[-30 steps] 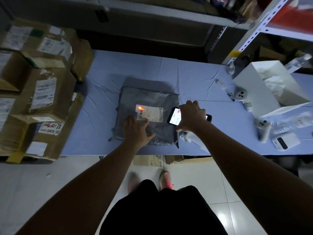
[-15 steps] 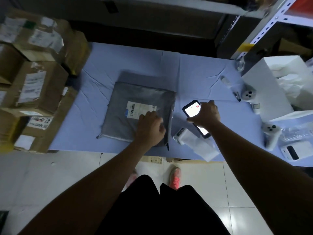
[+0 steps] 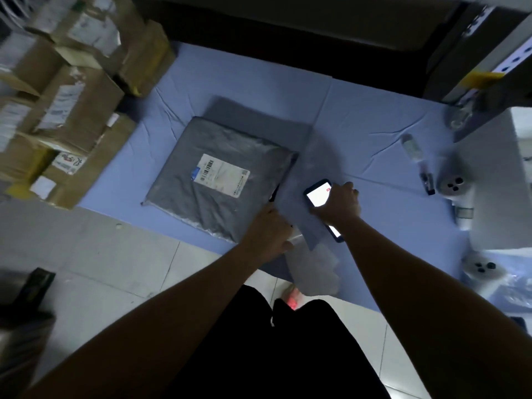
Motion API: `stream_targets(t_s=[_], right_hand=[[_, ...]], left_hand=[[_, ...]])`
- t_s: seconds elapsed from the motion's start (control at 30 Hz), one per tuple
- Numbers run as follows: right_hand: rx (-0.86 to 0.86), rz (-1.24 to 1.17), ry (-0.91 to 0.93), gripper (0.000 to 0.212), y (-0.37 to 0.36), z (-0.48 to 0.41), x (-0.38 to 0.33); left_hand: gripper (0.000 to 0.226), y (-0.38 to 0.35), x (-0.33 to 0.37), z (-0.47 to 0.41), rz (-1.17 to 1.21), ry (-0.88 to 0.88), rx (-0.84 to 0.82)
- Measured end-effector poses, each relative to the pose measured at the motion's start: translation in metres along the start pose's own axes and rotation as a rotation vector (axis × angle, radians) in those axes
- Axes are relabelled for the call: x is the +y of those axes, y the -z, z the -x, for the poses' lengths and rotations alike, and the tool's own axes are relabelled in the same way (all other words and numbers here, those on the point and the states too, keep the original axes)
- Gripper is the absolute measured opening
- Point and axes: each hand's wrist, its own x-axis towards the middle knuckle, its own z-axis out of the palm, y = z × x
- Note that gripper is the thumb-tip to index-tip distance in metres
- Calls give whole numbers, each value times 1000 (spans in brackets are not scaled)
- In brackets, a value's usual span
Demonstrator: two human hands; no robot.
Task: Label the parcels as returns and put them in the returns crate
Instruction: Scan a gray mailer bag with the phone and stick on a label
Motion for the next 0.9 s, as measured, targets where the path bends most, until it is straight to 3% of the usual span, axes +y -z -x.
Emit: stream_targets(t_s=[0.13,0.33,0.53,0.63,0.77,0.9], right_hand=[[-41,30,20,79,4,-8,6],[-39,91,57,83,10,-6,13],[153,-283,152,35,11,3,15],[37,-202,322,25,9,5,15],[-33,-331,409,20,6,5,20],[-88,-666,224,6,4,11,24]], left_hand=[[40,-1,6,-10,-54,61,85],[45,14,2,-47,-279,173,24],[39,17,5,-64,-170,286,67],[34,15,5,-61,-158,269,107],[31,14,2,-55,-66,286,202],[27,15,-1,-50,101,273,338]])
